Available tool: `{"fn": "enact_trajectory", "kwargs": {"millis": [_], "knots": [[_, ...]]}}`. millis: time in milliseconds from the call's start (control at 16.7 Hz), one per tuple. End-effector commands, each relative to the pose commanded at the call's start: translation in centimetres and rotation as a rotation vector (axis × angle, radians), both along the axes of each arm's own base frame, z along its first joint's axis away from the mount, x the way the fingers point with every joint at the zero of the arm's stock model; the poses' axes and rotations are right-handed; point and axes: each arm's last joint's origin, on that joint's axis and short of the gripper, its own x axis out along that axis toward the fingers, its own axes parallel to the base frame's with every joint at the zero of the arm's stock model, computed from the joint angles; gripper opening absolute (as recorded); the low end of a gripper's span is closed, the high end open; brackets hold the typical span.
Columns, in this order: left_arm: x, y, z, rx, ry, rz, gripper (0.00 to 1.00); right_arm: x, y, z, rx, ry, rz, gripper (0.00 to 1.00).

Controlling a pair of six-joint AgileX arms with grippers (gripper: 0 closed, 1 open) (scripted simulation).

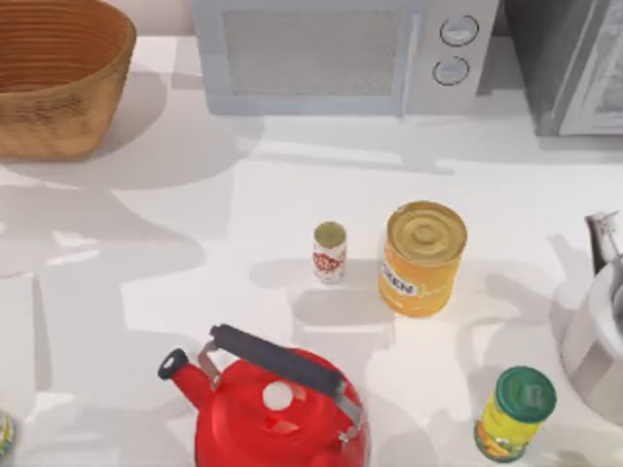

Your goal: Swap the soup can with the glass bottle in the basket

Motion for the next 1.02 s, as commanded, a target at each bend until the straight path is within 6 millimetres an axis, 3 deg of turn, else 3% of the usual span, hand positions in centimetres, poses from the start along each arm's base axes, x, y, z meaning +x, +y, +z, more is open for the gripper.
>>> {"fn": "enact_trajectory", "kwargs": {"millis": [180,480,720,1020], "knots": [[2.7,-1.3,4.6,-0.017,0.015,-0.020,0.00,0.0,0.0,0.0,0.000,0.000,0.000,1.00],[5.6,-6.1,10.0,-0.059,0.086,-0.119,0.00,0.0,0.0,0.0,0.000,0.000,0.000,1.00],[6.5,-9.2,12.0,-0.078,0.138,-0.185,0.00,0.0,0.0,0.0,0.000,0.000,0.000,1.00],[6.6,-9.6,12.2,-0.080,0.146,-0.194,0.00,0.0,0.0,0.0,0.000,0.000,0.000,1.00]]}}
